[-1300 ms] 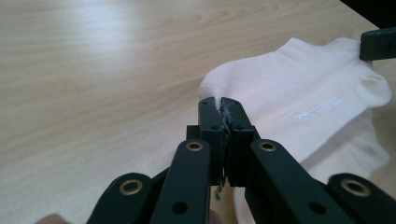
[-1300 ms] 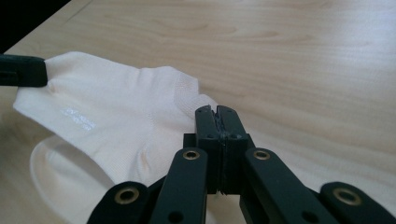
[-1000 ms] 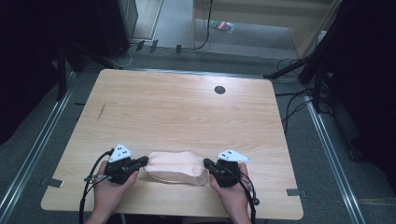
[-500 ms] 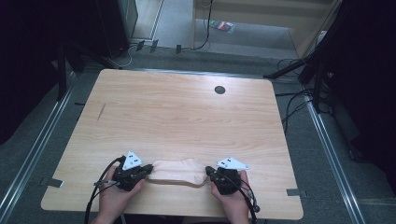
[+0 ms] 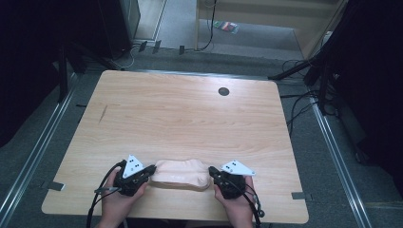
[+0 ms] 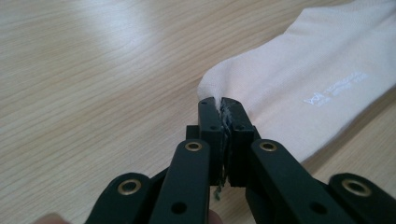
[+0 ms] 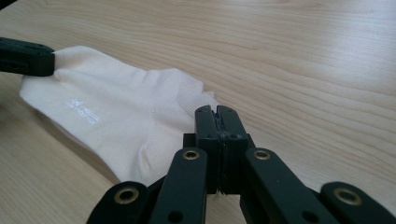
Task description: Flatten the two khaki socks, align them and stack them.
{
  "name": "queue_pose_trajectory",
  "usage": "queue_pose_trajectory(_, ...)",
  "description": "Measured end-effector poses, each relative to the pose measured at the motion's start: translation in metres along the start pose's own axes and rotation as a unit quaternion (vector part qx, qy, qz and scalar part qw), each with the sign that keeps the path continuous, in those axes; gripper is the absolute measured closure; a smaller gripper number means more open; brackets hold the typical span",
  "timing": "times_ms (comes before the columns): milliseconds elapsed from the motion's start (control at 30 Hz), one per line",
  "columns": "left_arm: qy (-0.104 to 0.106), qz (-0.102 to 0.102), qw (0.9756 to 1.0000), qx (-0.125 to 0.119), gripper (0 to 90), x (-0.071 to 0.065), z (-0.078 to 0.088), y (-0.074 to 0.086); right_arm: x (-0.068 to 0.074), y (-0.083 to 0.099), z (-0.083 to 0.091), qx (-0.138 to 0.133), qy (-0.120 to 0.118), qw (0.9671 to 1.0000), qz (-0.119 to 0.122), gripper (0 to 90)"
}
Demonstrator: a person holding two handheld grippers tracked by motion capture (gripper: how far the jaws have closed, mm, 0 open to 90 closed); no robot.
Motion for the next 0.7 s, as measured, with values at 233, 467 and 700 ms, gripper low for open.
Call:
queue_pose_trajectory(233, 0.002, 0.001, 0.9998, 0.021, 89.4, 0.003, -0.013, 0.004, -0.008, 0.005, -0.005, 0.026, 0.012, 0.9996, -0.001, 89.7)
queue_pose_trajectory(467, 0.005, -0.002, 0.9997, 0.026, 89.1, 0.004, -0.014, 0.005, -0.009, 0.015, -0.015, 0.069, 0.009, 0.9976, 0.002, 89.6)
queue_pose_trajectory(700, 0.037, 0.017, 0.9989, -0.022, 56.6, 0.010, -0.006, 0.006, -0.010, 0.016, -0.016, 0.060, -0.012, 0.9981, -0.010, 67.0)
Point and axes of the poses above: each handheld gripper's, and its own axes: z roughly backward along the jaws, y roughly out of its underside, x roughly to its left, the point moved 2 cm from there along -z, roughly forward along the jaws, and after that the axes turned 11 degrees about y, right-handed, at the moved point
